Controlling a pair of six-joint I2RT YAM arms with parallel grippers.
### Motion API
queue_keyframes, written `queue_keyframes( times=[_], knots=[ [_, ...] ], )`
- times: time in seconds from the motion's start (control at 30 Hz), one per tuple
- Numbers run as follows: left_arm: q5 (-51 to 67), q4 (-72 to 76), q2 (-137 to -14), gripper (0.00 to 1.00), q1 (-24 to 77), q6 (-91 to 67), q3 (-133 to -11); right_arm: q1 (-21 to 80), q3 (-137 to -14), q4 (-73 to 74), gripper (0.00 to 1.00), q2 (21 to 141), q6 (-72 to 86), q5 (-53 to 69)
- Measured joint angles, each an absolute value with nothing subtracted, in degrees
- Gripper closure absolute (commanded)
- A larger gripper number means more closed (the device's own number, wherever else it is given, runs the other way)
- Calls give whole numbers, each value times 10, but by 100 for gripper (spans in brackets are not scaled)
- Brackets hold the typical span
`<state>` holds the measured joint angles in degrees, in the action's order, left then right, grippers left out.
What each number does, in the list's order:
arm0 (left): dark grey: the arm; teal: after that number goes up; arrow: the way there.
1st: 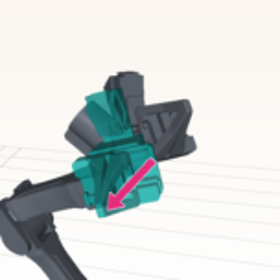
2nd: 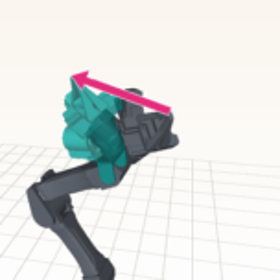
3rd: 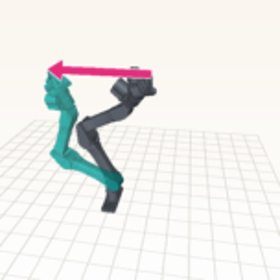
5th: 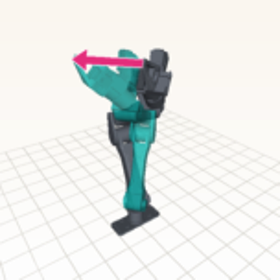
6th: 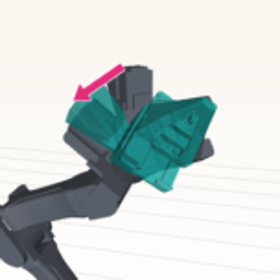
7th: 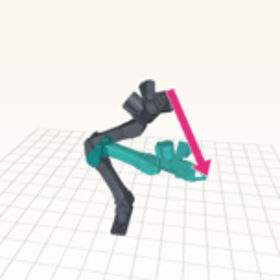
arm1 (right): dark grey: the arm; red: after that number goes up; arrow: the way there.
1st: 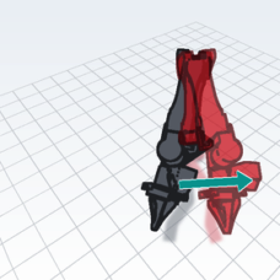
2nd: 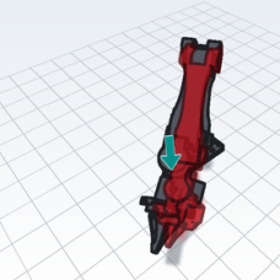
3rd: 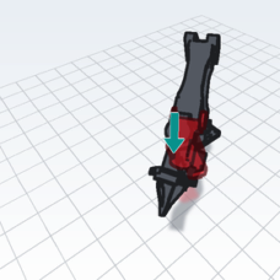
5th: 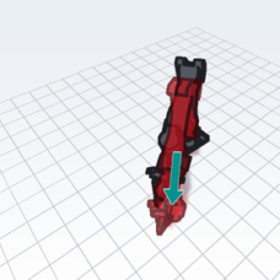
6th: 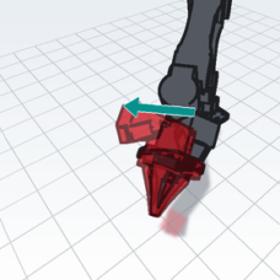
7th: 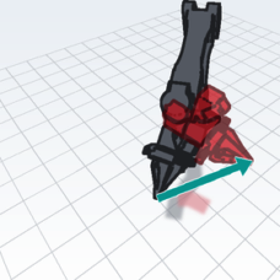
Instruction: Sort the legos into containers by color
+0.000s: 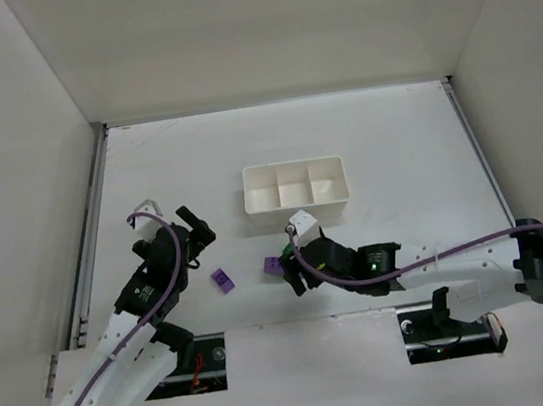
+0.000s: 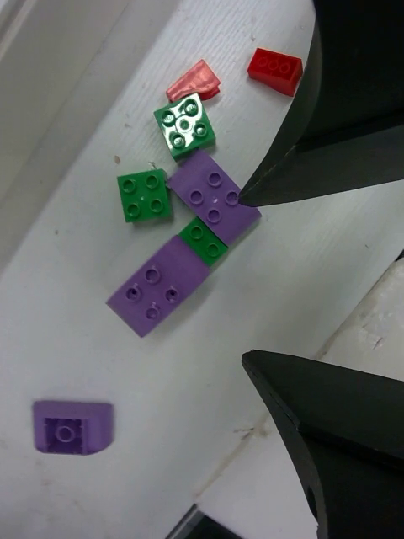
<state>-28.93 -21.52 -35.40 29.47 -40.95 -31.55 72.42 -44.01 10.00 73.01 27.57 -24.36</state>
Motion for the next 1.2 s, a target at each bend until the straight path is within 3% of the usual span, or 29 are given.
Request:
queue_keyframes(
  times=[0.17,0.23,0.27,0.3,0.37,0.43,0.47,0.53,0.57,0.63,0.73,0.87,1.2],
  knots=[
    [-289,-220,-357,0,291,-408,-320,743,-429,89,27,709,264,-250],
    [-291,-213,-354,0,291,-407,-321,743,-415,89,47,677,259,-251],
    [-292,-206,-352,0,292,-407,-321,743,-410,89,71,659,255,-251],
    [-293,-198,-352,0,293,-406,-321,743,-407,88,82,642,251,-249],
    [-296,-178,-353,0,293,-407,-321,740,-405,84,86,615,251,-244],
    [-303,-162,-364,0,295,-409,-321,729,-407,79,83,606,249,-231],
    [-305,-155,-371,5,295,-410,-321,720,-410,76,77,610,246,-226],
    [-307,-137,-385,54,296,-412,-321,703,-422,75,53,635,235,-221],
    [-307,-127,-392,70,297,-412,-321,698,-430,75,42,653,226,-220],
    [-301,-107,-397,82,300,-399,-316,694,-446,75,25,691,207,-217],
    [-291,-90,-393,76,299,-392,-312,696,-463,78,14,741,174,-206],
    [-282,-67,-388,46,307,-385,-303,702,-499,88,11,804,127,-187],
    [-258,-56,-389,42,309,-377,-289,701,-571,91,18,927,71,-136]
  ],
)
